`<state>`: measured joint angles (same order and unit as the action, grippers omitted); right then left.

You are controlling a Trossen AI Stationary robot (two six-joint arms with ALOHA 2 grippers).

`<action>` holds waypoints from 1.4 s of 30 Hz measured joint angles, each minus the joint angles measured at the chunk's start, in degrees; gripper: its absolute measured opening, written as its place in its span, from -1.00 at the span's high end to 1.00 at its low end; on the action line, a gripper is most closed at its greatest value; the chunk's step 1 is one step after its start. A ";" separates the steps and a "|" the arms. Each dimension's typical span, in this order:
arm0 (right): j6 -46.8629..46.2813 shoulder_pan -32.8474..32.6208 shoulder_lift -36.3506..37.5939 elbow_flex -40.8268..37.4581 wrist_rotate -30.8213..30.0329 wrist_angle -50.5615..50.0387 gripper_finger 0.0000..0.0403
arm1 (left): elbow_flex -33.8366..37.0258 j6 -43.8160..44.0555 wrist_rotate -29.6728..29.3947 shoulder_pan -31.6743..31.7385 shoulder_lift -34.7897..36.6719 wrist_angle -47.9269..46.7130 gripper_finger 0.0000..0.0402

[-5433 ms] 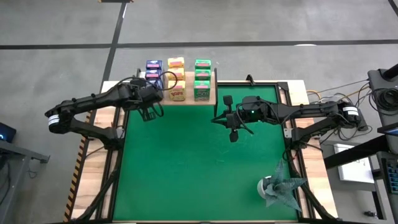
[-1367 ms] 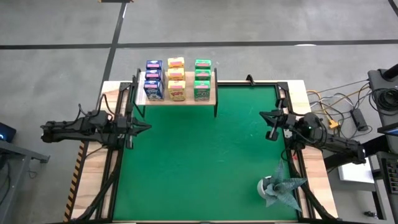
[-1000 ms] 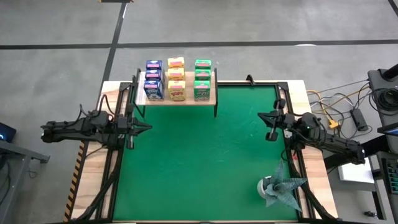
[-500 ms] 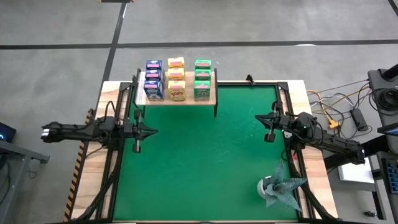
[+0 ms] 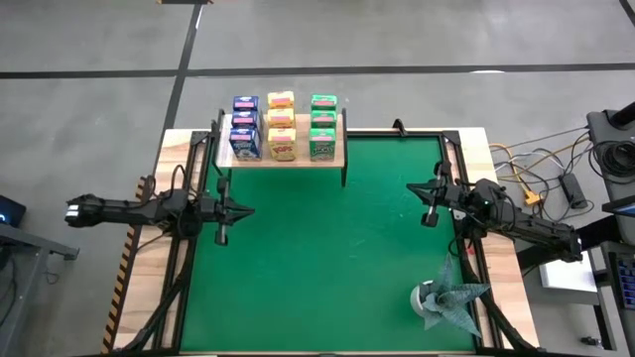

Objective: Stack cereal on shelf
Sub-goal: Return to Home Position

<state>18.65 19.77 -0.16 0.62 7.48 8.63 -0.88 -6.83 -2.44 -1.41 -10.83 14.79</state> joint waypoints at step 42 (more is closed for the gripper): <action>-0.65 0.01 -1.46 -0.04 -0.08 -2.00 0.96 | -0.35 0.06 -0.07 0.01 0.00 0.06 1.00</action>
<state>18.01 19.78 -1.63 0.58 7.39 6.63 -1.23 -6.76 -2.51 -1.40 -10.83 14.85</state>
